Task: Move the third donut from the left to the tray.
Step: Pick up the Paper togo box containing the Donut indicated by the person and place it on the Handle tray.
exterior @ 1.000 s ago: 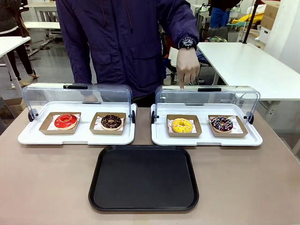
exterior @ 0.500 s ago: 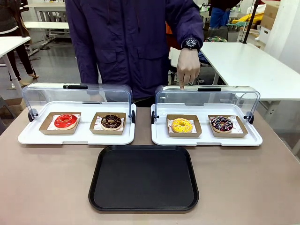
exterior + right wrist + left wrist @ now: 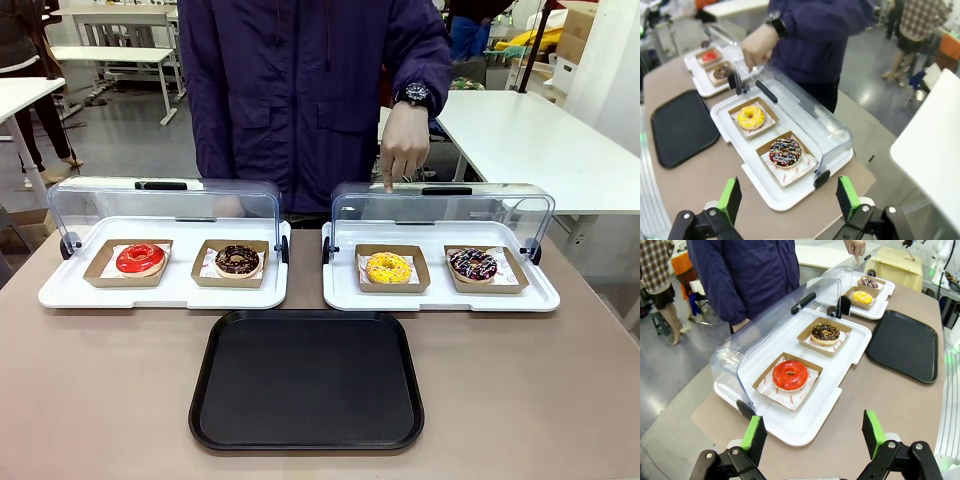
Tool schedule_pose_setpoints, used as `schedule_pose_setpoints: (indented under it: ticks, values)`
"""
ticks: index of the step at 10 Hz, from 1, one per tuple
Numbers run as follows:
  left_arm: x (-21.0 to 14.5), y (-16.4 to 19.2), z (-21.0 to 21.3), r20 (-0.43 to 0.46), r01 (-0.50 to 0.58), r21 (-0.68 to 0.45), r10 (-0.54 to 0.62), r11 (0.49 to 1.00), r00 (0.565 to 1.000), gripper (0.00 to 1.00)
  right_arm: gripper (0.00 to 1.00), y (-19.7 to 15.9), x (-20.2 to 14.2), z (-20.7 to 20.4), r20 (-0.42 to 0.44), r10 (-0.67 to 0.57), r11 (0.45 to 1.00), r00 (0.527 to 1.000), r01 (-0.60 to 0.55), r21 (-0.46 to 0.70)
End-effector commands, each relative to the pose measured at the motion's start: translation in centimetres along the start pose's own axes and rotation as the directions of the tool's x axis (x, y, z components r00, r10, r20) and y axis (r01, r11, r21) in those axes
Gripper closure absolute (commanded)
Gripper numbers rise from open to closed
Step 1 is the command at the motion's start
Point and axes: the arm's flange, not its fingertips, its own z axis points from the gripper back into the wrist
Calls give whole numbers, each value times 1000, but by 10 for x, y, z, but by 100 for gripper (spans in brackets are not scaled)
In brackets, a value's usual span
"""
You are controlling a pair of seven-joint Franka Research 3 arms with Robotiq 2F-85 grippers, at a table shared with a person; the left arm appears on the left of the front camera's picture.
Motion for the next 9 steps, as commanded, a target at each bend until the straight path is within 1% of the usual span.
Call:
schedule_pose_setpoints:
  ticks: [1,4,6,7,8,9]
  values:
    - [0,-1,2,-4,8,-7,-8,1000,1000,0,0,-17,46,-6,-73,96,990,993,-87,113]
    - [0,-1,2,-4,8,-7,-8,1000,1000,0,0,-8,116,-53,-127,268,937,955,-228,266]
    - [0,-1,2,-4,8,-7,-8,1000,1000,0,0,5,134,-95,-174,329,902,928,-254,349]
    - [0,-1,2,-4,8,-7,-8,1000,1000,0,0,14,138,-112,-194,346,893,918,-259,369]
    - [0,-1,2,-4,8,-7,-8,1000,1000,0,0,20,140,-122,-205,336,901,919,-251,355]
    - [0,-1,2,-4,8,-7,-8,1000,1000,0,0,13,138,-110,-150,333,897,931,-264,355]
